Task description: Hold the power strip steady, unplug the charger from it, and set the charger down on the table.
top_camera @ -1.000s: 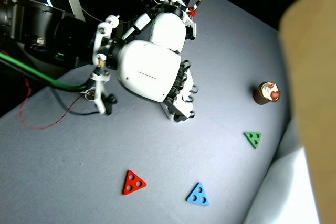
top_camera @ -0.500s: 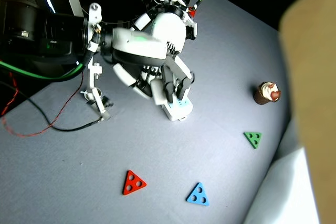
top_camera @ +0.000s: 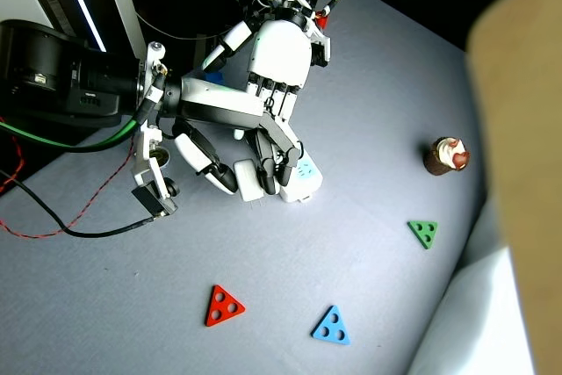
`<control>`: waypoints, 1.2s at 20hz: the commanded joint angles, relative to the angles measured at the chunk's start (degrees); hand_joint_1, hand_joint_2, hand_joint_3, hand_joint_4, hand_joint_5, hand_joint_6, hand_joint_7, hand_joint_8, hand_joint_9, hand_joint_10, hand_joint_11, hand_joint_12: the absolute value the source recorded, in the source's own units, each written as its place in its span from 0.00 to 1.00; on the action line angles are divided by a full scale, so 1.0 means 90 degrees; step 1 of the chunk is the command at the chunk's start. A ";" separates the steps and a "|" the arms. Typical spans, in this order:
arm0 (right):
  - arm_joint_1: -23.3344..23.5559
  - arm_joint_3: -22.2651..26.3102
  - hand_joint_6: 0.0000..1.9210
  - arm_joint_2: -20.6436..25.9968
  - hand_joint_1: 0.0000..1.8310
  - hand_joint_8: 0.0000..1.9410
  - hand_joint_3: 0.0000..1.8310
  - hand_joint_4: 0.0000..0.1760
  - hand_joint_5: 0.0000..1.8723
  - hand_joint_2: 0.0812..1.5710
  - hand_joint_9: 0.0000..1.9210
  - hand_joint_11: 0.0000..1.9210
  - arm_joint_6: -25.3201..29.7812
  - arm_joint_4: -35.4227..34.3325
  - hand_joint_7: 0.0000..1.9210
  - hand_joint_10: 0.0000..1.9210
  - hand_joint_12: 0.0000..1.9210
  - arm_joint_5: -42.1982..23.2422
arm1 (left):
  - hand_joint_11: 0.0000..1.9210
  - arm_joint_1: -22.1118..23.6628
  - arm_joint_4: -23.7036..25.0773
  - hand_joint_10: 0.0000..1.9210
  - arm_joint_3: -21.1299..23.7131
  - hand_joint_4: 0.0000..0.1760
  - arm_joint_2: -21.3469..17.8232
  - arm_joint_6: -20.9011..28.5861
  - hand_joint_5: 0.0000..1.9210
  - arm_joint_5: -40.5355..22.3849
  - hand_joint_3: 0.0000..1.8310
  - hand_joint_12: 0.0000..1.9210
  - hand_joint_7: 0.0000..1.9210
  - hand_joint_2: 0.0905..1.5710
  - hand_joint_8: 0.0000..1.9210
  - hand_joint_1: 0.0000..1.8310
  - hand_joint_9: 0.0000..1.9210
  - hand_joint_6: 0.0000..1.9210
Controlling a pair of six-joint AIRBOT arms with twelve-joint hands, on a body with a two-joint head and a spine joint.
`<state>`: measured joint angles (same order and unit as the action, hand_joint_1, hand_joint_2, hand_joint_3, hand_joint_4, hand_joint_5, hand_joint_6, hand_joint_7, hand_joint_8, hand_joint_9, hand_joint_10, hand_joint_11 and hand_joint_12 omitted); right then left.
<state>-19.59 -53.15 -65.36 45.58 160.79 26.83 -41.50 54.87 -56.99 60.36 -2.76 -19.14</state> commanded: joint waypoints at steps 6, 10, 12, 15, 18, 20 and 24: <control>-0.0120 -0.0130 0.40 -0.0081 0.68 0.32 0.00 0.15 0.58 0.65 0.63 0.34 -0.0102 0.0325 0.63 0.00 0.52 0.0786 | 0.05 0.0072 -0.0102 0.00 0.0025 0.00 -0.0053 0.0047 0.08 -0.0225 0.00 0.01 0.07 0.68 0.00 0.00 0.06 0.00; -0.0212 -0.0040 0.41 -0.0080 0.68 0.31 0.00 0.14 0.58 0.65 0.64 0.34 -0.0102 0.0322 0.63 0.00 0.52 0.0786 | 0.05 0.0072 -0.0102 0.00 0.0029 0.00 -0.0055 0.0047 0.07 -0.0227 0.00 0.01 0.07 0.68 0.00 0.00 0.06 0.00; -0.0252 0.0019 0.48 -0.0058 0.68 0.32 0.00 0.12 0.56 0.66 0.60 0.33 -0.0089 0.0316 0.61 0.00 0.50 0.0776 | 0.05 0.0082 -0.0102 0.00 0.0029 0.00 -0.0058 0.0051 0.07 -0.0228 0.00 0.01 0.07 0.68 0.00 0.00 0.06 0.00; -0.0289 0.0083 0.01 -0.0017 0.41 0.00 0.00 0.00 0.25 0.61 0.28 0.09 -0.0084 0.0314 0.27 0.00 0.40 0.0761 | 0.04 0.0095 -0.0102 0.00 0.0031 0.00 -0.0062 0.0051 0.07 -0.0228 0.00 0.01 0.06 0.68 0.00 0.00 0.05 0.00; -0.0323 0.0112 0.00 0.0004 0.27 0.00 0.00 0.00 0.08 0.52 0.13 0.00 -0.0084 0.0308 0.12 0.00 0.33 0.0762 | 0.04 0.0095 -0.0103 0.00 0.0033 0.00 -0.0061 0.0051 0.07 -0.0228 0.00 0.01 0.07 0.68 0.00 0.00 0.06 0.00; -0.0324 0.0154 0.00 0.0047 0.24 0.00 0.00 0.00 0.01 0.46 0.04 0.00 -0.0075 0.0274 0.04 0.00 0.17 0.0764 | 0.04 0.0095 -0.0104 0.00 0.0032 0.00 -0.0061 0.0053 0.08 -0.0227 0.00 0.01 0.07 0.68 0.00 0.01 0.06 0.00; -0.0318 0.0612 0.00 0.0397 0.23 0.00 0.00 0.00 0.00 0.43 0.01 0.00 0.0452 0.0119 0.01 0.00 0.05 0.0746 | 0.04 0.0100 -0.0104 0.00 0.0038 0.00 -0.0084 0.0081 0.08 -0.0231 0.00 0.01 0.07 0.68 0.00 0.00 0.06 0.00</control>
<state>-22.70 -47.72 -61.87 50.13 159.79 27.94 -40.99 54.92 -56.88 59.81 -2.48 -18.68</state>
